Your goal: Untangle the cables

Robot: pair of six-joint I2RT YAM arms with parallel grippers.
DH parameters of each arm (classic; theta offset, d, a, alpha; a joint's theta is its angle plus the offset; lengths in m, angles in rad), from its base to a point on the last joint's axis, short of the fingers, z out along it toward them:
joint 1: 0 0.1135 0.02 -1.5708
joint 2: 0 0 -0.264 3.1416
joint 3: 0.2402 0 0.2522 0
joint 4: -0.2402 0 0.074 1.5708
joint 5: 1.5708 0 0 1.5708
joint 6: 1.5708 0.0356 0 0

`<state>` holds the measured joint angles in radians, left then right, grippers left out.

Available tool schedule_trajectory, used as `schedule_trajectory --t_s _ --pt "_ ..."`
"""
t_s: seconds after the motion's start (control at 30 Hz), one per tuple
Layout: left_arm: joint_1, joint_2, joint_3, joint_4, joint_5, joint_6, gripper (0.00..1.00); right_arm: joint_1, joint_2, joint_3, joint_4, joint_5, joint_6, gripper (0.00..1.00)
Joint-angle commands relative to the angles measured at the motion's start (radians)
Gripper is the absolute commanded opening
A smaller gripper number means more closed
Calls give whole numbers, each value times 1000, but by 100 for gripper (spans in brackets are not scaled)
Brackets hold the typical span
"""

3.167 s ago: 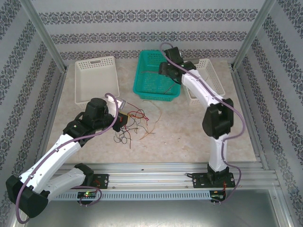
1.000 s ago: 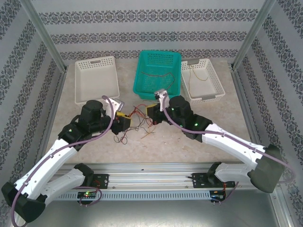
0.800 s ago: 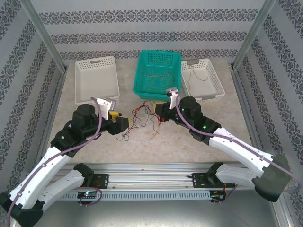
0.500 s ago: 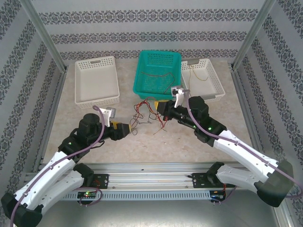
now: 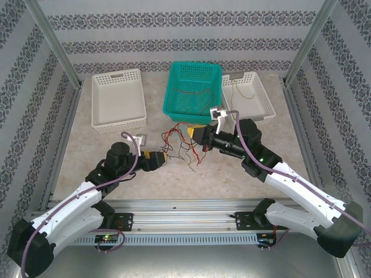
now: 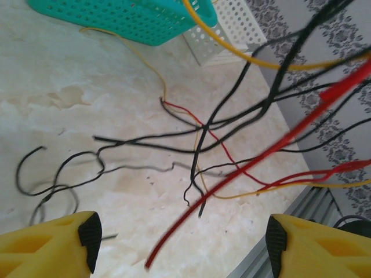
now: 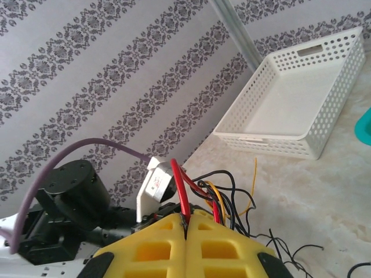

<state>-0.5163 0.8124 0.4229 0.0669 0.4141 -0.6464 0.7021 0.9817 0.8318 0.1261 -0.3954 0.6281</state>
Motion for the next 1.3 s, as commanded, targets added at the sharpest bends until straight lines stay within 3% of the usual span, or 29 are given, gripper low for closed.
schedule_trajectory --t_s 0.0,0.27,0.5,0.67,0.93,1.17,1.27 --pt "-7 12 -19 193 22 -36 78 -11 -19 13 73 -65 21 0" --pt "-8 87 -8 251 16 -14 77 -9 -29 1 115 -152 37 0" --pt "-8 132 14 269 10 17 69 -3 -28 0 127 -199 47 0" --pt "-7 144 27 277 5 26 44 2 -26 -9 136 -216 53 0" --pt "-8 127 32 239 0 44 23 4 -51 -18 105 -193 35 0" --pt "-4 22 1 133 -14 71 1 -38 -134 -18 -70 3 -1 0" --pt "-5 -23 -16 85 -18 77 0 -73 -164 -31 -99 67 21 0"
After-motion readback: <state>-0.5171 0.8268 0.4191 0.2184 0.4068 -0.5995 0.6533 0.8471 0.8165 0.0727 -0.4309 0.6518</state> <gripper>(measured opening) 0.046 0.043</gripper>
